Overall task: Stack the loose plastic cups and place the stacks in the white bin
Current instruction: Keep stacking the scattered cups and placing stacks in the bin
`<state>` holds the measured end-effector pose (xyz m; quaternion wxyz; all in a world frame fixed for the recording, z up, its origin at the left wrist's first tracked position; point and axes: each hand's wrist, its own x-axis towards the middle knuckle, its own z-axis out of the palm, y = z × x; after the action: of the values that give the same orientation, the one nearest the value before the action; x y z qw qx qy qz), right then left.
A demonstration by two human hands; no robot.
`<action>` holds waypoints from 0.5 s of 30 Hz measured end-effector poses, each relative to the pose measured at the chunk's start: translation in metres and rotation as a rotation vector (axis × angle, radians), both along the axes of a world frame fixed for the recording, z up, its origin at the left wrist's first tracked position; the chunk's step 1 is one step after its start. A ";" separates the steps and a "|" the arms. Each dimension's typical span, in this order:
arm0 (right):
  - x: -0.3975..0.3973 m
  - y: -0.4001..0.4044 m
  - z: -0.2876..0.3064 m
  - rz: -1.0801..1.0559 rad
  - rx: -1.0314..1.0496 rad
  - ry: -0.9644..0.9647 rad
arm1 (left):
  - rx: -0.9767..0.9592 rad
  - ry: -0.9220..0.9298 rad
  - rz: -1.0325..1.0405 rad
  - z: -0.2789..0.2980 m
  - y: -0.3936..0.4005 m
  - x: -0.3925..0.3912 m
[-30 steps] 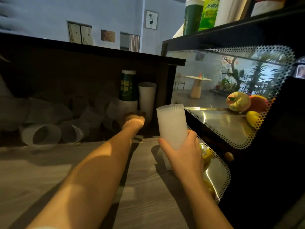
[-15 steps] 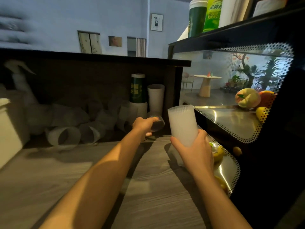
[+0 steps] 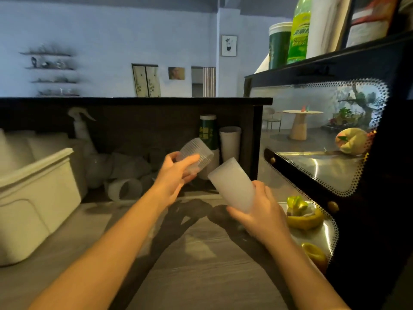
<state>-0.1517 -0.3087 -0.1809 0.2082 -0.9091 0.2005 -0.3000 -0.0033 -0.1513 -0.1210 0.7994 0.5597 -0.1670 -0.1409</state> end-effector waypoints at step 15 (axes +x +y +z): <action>0.010 0.015 -0.011 0.186 -0.003 -0.129 | 0.270 -0.470 0.009 -0.019 0.011 -0.024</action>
<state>-0.1416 -0.2935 -0.1923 0.2462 -0.9029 0.1009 -0.3377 -0.0273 -0.1399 -0.1398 0.6574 0.6792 -0.3253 -0.0246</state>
